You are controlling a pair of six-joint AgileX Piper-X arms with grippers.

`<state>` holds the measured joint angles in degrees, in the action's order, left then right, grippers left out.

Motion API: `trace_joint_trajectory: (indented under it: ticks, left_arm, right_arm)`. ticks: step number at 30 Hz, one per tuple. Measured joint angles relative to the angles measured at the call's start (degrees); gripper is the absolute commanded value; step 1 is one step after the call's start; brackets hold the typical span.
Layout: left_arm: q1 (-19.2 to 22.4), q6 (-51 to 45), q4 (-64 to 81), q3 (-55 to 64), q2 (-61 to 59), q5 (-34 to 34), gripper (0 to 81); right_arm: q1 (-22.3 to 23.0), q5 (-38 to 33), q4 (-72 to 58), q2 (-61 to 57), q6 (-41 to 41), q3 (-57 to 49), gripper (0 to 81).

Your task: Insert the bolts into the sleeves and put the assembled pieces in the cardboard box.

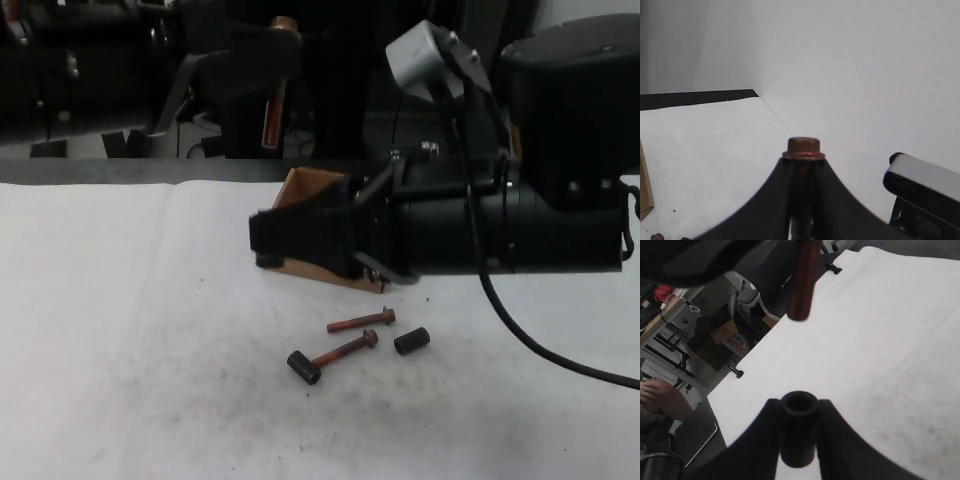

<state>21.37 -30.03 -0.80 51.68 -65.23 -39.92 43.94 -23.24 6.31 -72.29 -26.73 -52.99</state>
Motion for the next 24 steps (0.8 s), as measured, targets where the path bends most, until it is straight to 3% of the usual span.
trace_joint_trajectory:
  ticks: [10, 24]
  left_arm:
    - [0.0, 0.0, 0.0, 0.0, 0.0, -0.3, 0.8]
    - [0.0, 3.4, -4.3, 0.0, 0.0, -0.5, 0.8]
  right_arm:
    - [0.0, 0.0, -4.6, 0.0, -0.4, 0.0, 0.3]
    - [0.0, 0.0, -3.7, 0.0, 5.4, 0.0, 0.3]
